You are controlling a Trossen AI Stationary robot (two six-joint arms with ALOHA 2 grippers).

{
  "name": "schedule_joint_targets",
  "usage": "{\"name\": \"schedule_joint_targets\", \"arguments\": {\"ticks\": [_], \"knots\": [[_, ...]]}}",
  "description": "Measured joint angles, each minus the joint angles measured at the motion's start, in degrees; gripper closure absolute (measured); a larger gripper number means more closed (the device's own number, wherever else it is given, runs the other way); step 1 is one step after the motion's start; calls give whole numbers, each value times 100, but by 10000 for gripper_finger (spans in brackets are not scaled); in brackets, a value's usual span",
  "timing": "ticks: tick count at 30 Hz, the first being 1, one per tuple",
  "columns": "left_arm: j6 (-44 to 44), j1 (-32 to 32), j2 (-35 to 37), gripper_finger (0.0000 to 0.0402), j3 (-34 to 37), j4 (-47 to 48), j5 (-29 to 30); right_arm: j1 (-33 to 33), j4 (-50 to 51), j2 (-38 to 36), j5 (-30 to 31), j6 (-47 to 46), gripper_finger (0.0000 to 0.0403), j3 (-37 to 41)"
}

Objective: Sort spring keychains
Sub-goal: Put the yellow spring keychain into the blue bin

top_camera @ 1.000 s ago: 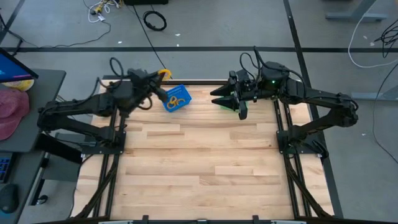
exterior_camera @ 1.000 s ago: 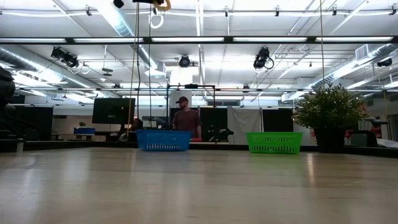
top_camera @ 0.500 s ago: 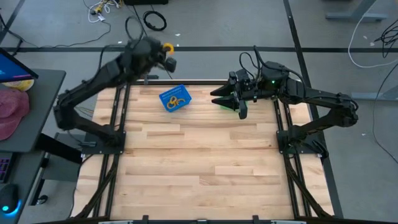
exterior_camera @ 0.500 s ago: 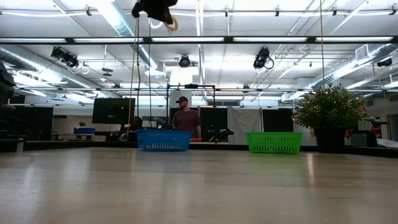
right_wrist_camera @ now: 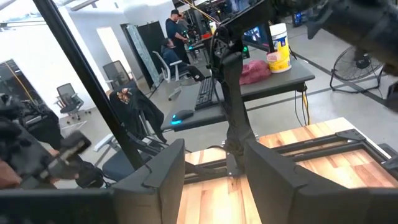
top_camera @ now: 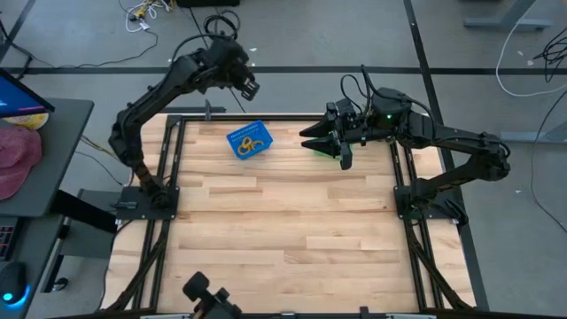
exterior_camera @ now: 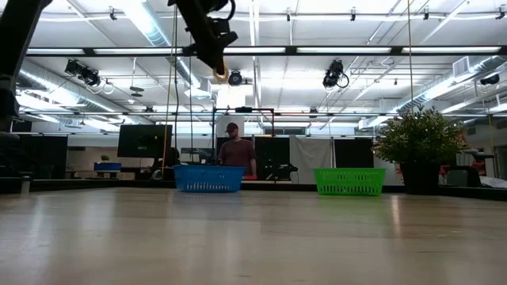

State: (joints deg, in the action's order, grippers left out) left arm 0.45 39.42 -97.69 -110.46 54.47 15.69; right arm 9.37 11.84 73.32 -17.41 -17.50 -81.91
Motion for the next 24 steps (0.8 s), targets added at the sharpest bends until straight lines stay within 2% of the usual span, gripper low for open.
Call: {"name": "schedule_joint_targets", "arguments": {"ticks": [2,5,14,19,24], "knots": [[-70,-9,-56,374,98,239,-237,0,0,0,0,0,237,0],[-68,-80,-77,374,631,378,-326,0,0,0,-2,0,237,0],[42,-189,-83,374,2487,-720,-549,0,2,2,-2,39,237,0],[-126,-188,-103,374,2941,-1177,-697,0,33,65,-2,36,237,2],[-378,-162,-364,374,2967,-1271,-709,1,55,151,-3,-4,237,2]]}}
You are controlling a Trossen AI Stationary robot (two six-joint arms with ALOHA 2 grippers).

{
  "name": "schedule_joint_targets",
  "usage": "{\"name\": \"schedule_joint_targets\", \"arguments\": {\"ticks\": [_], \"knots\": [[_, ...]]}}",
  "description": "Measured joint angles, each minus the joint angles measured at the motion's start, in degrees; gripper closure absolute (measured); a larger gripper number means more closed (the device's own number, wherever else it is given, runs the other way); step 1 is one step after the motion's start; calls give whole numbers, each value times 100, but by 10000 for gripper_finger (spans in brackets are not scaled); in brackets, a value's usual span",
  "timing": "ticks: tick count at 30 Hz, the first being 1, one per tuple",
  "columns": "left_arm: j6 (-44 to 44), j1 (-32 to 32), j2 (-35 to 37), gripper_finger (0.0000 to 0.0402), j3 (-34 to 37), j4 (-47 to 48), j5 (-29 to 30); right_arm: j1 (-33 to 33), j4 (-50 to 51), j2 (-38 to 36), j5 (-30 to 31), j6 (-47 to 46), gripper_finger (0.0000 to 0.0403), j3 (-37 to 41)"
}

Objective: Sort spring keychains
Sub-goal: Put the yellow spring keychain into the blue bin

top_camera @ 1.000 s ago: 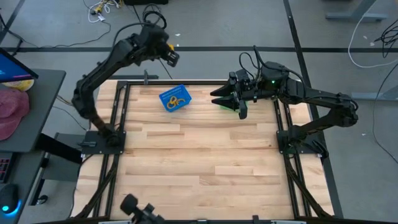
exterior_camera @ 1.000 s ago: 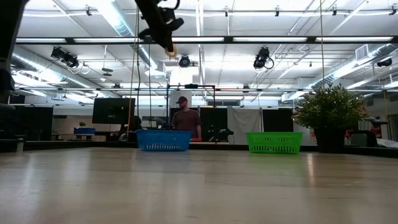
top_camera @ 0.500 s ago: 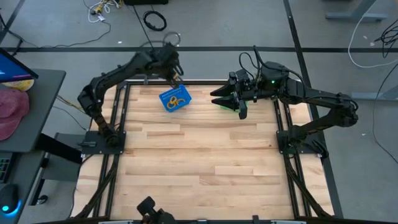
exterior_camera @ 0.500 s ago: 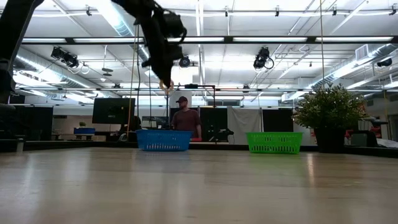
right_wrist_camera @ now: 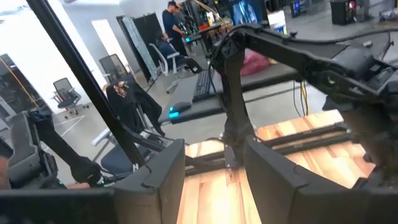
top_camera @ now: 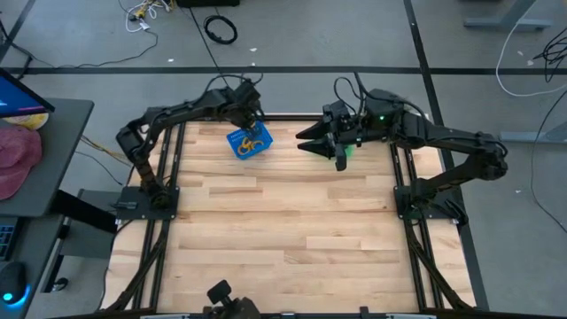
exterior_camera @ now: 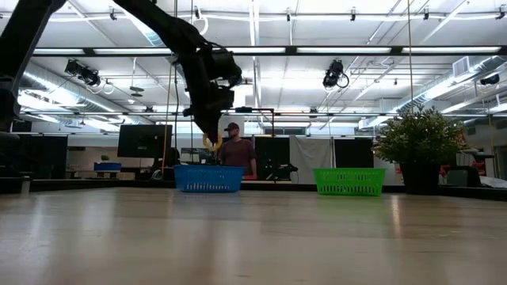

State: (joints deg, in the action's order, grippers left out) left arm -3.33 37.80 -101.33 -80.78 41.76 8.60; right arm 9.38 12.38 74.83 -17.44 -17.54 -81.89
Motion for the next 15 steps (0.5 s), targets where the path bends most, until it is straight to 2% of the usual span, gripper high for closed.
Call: {"name": "schedule_joint_targets", "arguments": {"ticks": [15], "knots": [[-234,21,-1120,374,3,-146,-239,-25,1,78,58,-171,237,4]]}}
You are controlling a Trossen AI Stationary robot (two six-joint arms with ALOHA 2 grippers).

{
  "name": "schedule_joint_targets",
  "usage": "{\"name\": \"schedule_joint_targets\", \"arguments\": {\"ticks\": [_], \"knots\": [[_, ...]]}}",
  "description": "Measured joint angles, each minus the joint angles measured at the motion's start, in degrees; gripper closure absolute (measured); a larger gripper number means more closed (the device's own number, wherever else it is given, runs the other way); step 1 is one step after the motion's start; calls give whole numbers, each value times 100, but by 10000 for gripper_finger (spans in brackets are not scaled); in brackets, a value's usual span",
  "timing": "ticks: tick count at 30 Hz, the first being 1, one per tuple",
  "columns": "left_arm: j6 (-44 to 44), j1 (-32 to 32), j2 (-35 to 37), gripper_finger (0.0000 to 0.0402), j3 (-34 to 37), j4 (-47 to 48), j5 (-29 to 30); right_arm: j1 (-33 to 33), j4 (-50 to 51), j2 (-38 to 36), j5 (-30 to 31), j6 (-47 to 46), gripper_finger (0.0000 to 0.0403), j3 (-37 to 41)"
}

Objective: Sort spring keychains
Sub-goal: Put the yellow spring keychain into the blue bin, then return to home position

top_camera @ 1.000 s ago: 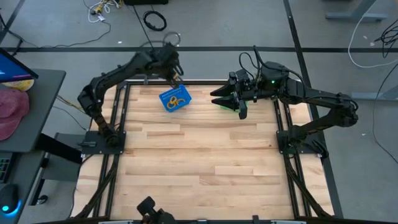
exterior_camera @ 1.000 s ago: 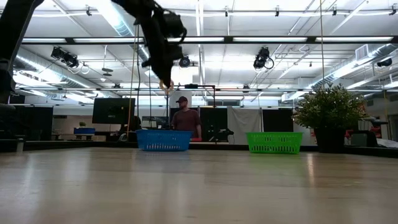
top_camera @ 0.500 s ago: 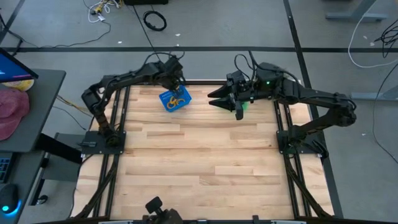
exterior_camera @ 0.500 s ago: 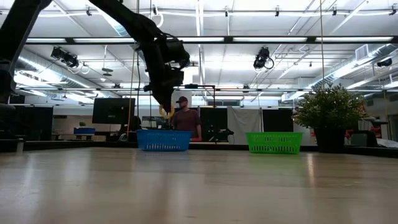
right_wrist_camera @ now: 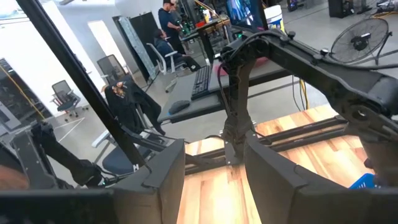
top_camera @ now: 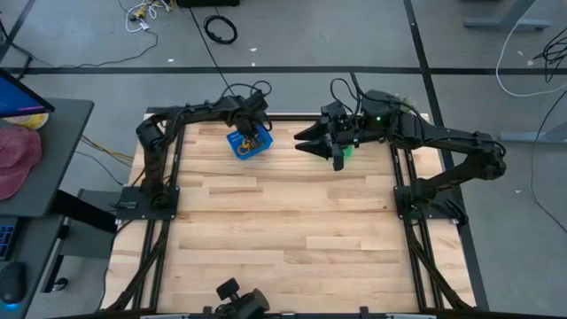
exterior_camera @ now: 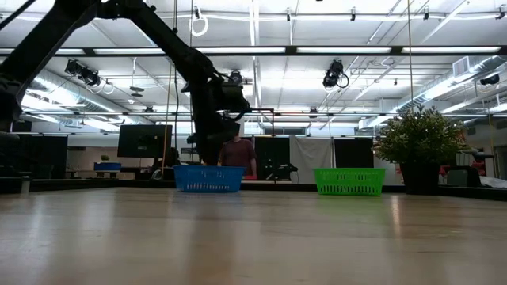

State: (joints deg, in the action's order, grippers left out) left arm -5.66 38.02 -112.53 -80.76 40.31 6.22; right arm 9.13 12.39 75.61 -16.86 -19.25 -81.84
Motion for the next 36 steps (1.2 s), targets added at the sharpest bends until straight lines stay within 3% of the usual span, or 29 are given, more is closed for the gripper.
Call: {"name": "schedule_joint_targets", "arguments": {"ticks": [13,27,31,36], "knots": [[-176,66,-273,364,1,-91,-199,-74,5,0,98,-65,237,0],[-497,-39,-208,198,1,0,-139,-72,1,0,98,-63,237,0],[-450,-37,-77,179,1,20,-111,-72,1,0,98,-63,237,0],[-536,-39,323,189,1,36,-108,-72,4,0,98,-63,237,0]]}}
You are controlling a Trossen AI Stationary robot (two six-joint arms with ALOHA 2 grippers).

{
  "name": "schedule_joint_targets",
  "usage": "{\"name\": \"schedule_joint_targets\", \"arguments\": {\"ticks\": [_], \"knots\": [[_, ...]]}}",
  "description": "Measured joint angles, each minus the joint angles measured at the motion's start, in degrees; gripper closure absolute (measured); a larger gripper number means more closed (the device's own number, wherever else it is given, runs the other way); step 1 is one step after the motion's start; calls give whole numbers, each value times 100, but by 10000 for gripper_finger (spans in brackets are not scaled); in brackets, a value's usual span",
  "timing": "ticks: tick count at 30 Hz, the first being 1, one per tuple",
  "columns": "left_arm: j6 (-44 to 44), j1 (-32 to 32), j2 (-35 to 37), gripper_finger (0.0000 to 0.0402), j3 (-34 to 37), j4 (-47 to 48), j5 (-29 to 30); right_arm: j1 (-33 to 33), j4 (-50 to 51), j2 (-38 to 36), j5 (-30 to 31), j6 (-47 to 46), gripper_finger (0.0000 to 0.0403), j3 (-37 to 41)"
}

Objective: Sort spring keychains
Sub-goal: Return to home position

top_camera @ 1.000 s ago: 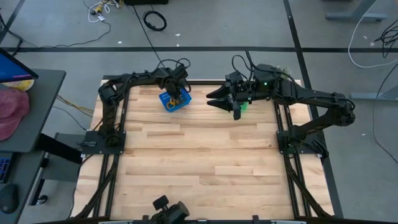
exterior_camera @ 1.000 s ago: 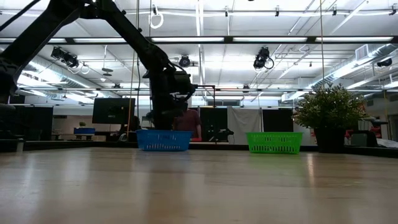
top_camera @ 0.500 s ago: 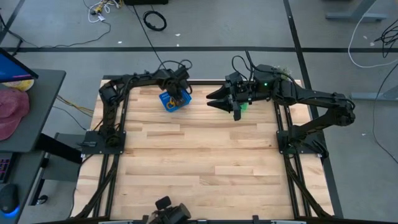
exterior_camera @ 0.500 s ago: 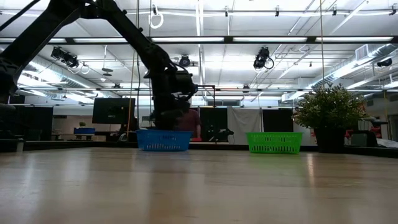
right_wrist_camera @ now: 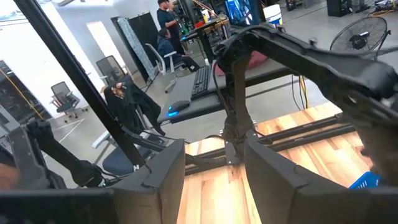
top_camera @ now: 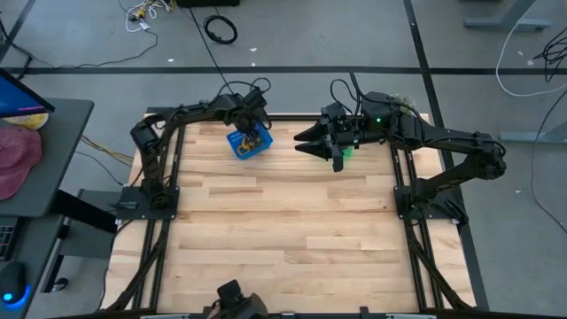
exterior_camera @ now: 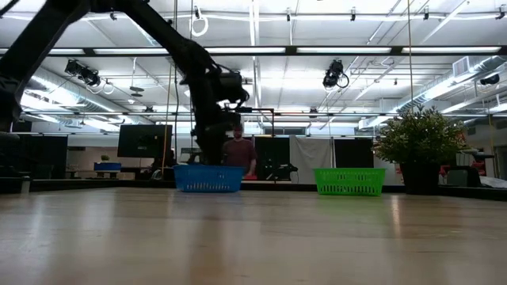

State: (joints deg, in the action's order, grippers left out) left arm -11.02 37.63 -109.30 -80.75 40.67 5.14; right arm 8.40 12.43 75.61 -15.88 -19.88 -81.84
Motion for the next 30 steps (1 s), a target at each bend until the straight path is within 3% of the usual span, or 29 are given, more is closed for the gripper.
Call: {"name": "schedule_joint_targets", "arguments": {"ticks": [4,11,16,24,27,30], "knots": [[174,-84,595,211,0,198,201,0,0,0,0,2,237,0],[180,-440,1985,247,0,422,961,0,0,0,0,39,237,0],[643,-610,2929,266,-2,340,1576,0,-2,0,0,52,237,0],[1588,-894,3462,311,0,133,2830,0,0,-2,-2,86,237,0],[1791,-1045,3487,347,0,-247,2656,-6,1,-5,-49,87,237,0],[1792,-1251,3487,388,0,-957,1795,-16,28,-70,-146,87,237,-1]]}}
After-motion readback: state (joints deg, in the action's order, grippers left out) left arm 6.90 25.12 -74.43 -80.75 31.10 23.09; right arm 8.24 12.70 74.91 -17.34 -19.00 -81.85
